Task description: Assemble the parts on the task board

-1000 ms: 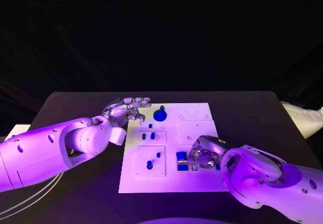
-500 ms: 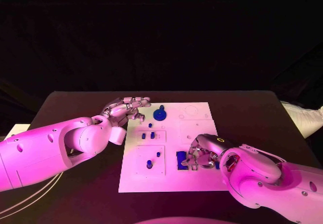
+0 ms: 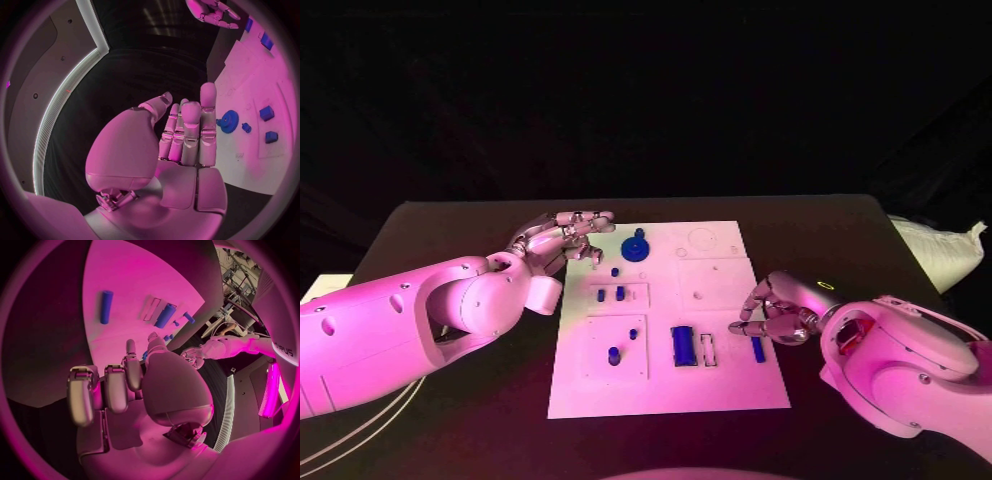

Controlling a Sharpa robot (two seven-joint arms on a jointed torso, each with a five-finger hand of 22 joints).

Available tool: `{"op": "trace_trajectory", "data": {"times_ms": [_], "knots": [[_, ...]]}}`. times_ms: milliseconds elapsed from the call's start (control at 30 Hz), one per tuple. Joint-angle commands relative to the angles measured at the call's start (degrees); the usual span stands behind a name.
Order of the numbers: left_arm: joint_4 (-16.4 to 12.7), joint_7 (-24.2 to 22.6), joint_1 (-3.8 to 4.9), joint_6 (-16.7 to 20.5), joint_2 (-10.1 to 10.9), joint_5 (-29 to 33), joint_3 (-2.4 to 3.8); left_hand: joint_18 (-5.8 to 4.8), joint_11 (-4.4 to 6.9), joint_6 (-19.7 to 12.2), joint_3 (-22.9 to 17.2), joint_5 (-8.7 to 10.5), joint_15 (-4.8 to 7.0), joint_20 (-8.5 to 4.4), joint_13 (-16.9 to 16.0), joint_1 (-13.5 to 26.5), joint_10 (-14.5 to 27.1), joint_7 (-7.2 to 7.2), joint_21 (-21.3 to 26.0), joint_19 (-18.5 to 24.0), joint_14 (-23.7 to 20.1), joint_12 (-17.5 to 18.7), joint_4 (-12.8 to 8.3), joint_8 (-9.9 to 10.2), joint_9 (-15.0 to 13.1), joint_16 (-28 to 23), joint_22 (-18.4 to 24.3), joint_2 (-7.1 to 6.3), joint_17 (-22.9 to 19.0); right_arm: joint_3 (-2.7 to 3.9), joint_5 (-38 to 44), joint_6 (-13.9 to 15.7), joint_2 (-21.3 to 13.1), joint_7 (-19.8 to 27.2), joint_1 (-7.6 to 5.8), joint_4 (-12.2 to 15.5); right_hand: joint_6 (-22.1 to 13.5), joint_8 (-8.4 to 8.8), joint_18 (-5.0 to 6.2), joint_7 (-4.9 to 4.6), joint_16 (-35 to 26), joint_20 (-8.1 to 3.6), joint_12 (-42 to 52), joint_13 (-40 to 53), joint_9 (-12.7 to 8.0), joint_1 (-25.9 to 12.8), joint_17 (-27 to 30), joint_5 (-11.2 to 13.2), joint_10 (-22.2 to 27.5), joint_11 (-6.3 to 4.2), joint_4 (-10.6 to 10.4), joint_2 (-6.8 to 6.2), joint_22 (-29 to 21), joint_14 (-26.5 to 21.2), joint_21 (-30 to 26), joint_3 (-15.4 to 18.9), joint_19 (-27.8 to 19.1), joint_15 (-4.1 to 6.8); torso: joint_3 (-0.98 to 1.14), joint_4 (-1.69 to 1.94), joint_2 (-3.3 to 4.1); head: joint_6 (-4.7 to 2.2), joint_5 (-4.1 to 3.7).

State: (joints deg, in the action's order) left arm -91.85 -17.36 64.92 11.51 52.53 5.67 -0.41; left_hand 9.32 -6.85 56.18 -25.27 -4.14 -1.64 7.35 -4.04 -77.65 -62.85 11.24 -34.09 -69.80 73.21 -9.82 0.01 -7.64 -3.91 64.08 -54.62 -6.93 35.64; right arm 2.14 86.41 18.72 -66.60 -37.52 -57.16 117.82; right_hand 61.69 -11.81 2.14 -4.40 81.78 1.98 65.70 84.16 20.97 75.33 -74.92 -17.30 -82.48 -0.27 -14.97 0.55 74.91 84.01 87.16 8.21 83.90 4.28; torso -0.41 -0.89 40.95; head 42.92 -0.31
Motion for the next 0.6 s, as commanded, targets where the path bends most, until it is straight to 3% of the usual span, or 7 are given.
{"op": "trace_trajectory", "data": {"times_ms": [33,167,433,600], "knots": [[-0.3,-0.3,0.01,-0.9,0.0,-0.2,0.03,0.91,0.0,-0.3,0.2,-0.18,-0.09,0.04,0.0,0.4,0.4,-0.08,0.2,0.1,-0.5,-0.3,0.0,-0.3,-0.1,-0.3,0.0,0.06,-0.1,-0.13,-0.1,-2.7,-1.4,0.4,-0.29,0.0,-0.6,0.75,-0.75,-0.27,-0.7,0.61,-1.9,-10.7,-0.4,0.0,-2.1,0.1,0.7,0.34,-0.6,0.18,10.7,3.6,-0.7,0.1,2.5,-0.54,-0.04,-0.51,-0.05,-0.1,-0.64],[-0.4,-0.5,0.02,-0.8,0.0,-0.2,0.03,0.91,0.0,-0.3,0.2,-0.18,-0.09,0.04,0.0,0.4,0.4,-0.08,0.2,0.1,-0.5,-0.3,0.0,-0.3,-0.1,-0.3,0.0,0.06,-0.1,-0.34,2.3,-3.8,-2.7,0.1,-0.41,-0.6,-0.9,1.78,-0.67,-0.56,-0.9,0.87,-3.1,-11.3,-1.0,1.7,-1.9,0.5,1.2,0.58,0.0,-0.07,10.5,3.5,-0.9,0.2,2.3,-0.76,0.04,-0.81,-0.05,-0.15,-0.93],[-0.4,-0.6,0.01,-0.8,0.1,-0.2,0.03,0.91,0.0,-0.3,0.3,-0.19,-0.09,0.04,0.0,0.3,0.5,-0.08,0.2,0.1,-0.5,-0.3,-0.1,-0.4,-0.1,-0.3,0.0,0.09,-0.1,-0.8,4.9,-5.8,-3.1,-0.7,0.47,-2.0,-0.2,2.21,-0.71,-0.54,-0.7,0.99,-3.2,-11.3,-1.4,3.3,-2.2,0.2,1.2,0.58,0.5,0.13,10.6,3.6,-0.8,0.0,2.4,-0.82,0.07,-0.66,-0.05,0.03,-1.28],[-0.4,-0.7,0.01,-0.8,0.1,-0.2,0.03,0.91,0.0,-0.3,0.3,-0.19,-0.09,0.04,0.0,0.3,0.5,-0.08,0.2,0.1,-0.5,-0.3,-0.1,-0.4,-0.1,-0.3,0.0,0.09,-0.1,-0.91,5.2,-7.0,-2.4,-0.9,1.28,-2.8,0.6,2.04,-0.7,-0.36,-0.8,0.98,-3.3,-11.3,-1.3,3.4,-2.1,0.0,1.2,0.46,0.3,0.25,10.6,3.5,-0.9,0.1,2.4,-0.75,0.04,-0.79,-0.02,0.03,-1.32]]}}
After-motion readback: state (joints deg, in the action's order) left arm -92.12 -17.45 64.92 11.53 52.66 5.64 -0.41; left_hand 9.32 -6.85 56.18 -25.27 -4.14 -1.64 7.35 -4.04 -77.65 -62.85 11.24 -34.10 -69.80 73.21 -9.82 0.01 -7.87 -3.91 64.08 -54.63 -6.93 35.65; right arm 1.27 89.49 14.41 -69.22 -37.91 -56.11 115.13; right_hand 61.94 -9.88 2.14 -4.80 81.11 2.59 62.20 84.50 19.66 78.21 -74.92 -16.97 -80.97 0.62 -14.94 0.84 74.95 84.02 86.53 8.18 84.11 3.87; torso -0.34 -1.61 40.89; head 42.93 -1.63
